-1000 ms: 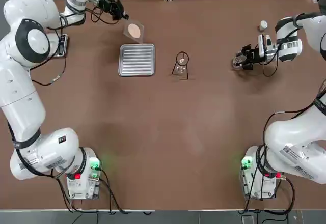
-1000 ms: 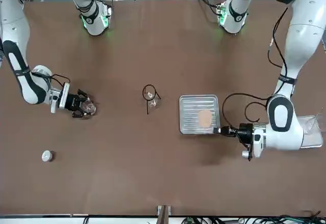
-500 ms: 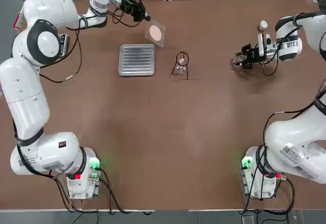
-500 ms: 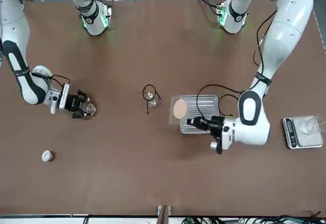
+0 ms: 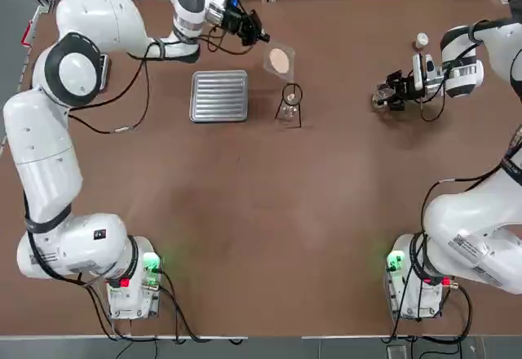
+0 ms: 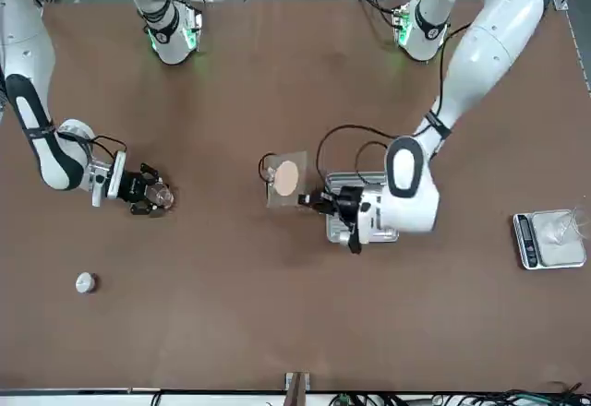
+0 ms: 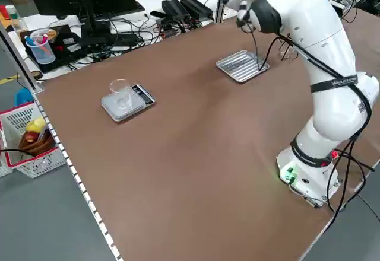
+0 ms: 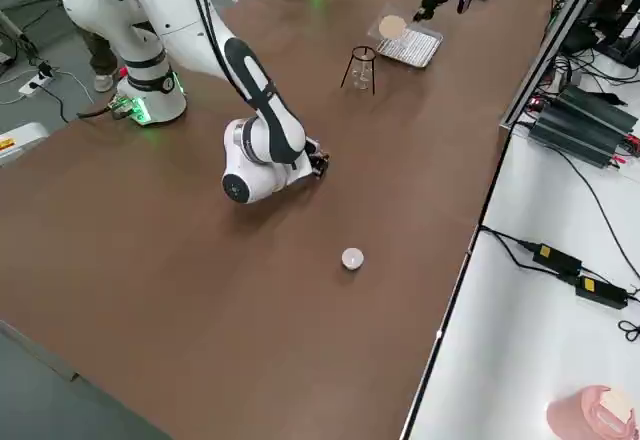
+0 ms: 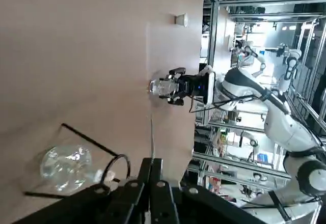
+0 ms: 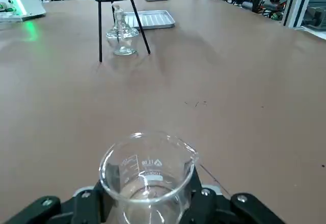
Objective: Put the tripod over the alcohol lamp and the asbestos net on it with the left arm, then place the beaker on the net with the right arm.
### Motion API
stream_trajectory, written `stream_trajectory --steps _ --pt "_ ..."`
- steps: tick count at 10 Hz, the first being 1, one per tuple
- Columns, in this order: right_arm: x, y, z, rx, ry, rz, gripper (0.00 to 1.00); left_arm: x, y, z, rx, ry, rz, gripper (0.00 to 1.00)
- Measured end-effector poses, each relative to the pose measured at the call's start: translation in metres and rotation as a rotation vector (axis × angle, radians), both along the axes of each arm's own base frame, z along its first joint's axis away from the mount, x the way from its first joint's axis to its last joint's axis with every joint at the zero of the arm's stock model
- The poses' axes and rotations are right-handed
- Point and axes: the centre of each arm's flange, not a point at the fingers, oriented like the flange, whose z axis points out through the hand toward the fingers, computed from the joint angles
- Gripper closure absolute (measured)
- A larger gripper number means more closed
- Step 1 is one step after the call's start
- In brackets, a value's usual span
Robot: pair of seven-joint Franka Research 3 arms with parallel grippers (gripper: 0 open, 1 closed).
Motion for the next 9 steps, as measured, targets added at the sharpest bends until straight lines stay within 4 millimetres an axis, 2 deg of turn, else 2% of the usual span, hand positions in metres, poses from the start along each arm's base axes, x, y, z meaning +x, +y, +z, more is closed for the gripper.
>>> stream_trajectory --steps 4,9 --pt "0.0 0.0 0.0 0.0 0.0 0.0 0.41 -0.027 -0.035 -0.017 0.025 0.02 0.017 0.98" --pt "0.001 0.0 0.0 -0.001 0.0 0.0 0.41 -0.056 -0.04 -0.054 0.087 0.017 0.014 0.98"
